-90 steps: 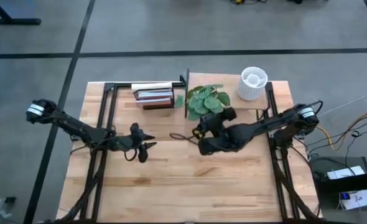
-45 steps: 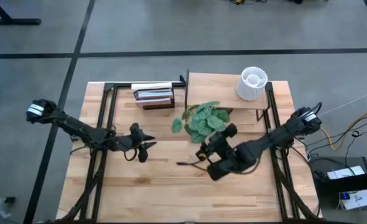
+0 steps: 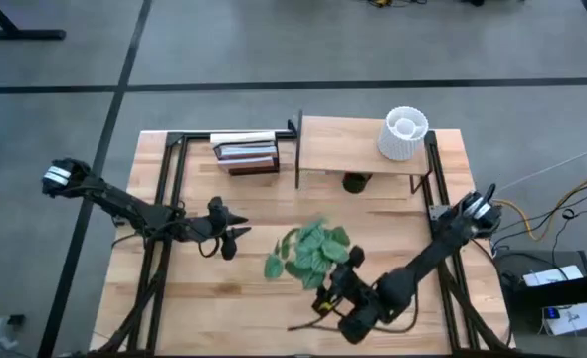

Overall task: Stock shelves
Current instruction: Remove the white potted plant from the shelf, then remove the black pen organizer from the shelf

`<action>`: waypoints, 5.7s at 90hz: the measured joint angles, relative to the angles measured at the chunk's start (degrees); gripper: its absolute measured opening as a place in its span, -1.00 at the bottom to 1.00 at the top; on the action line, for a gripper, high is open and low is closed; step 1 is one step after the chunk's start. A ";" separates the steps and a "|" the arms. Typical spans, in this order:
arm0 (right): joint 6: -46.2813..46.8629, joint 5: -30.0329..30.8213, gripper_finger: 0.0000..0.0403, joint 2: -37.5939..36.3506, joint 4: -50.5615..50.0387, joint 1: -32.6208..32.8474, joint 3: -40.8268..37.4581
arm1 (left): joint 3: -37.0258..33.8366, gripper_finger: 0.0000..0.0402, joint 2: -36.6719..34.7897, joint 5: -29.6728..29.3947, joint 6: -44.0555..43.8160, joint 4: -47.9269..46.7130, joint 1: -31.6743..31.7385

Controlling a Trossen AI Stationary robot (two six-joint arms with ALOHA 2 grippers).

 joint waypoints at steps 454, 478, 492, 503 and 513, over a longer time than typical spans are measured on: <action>10.45 -8.54 0.81 -0.09 -48.96 -8.26 -7.61 | -0.02 -0.36 -0.13 0.00 -0.15 2.86 -0.02; 4.44 -9.59 0.81 -0.48 -52.19 -15.39 -7.71 | -0.02 -0.43 -0.13 0.03 -18.66 3.02 -0.02; -0.67 -10.14 0.81 -0.48 -51.34 -18.64 -8.49 | -0.02 -0.46 -0.13 0.04 -19.28 3.06 -0.02; 1.69 -10.56 0.81 -0.48 -51.68 -20.83 -9.19 | -0.02 -0.49 -0.13 -0.02 -17.25 3.13 0.00; 14.38 -9.89 0.81 -0.79 -54.71 -21.66 -9.53 | -0.02 -0.49 -0.13 0.00 -11.07 3.10 -0.02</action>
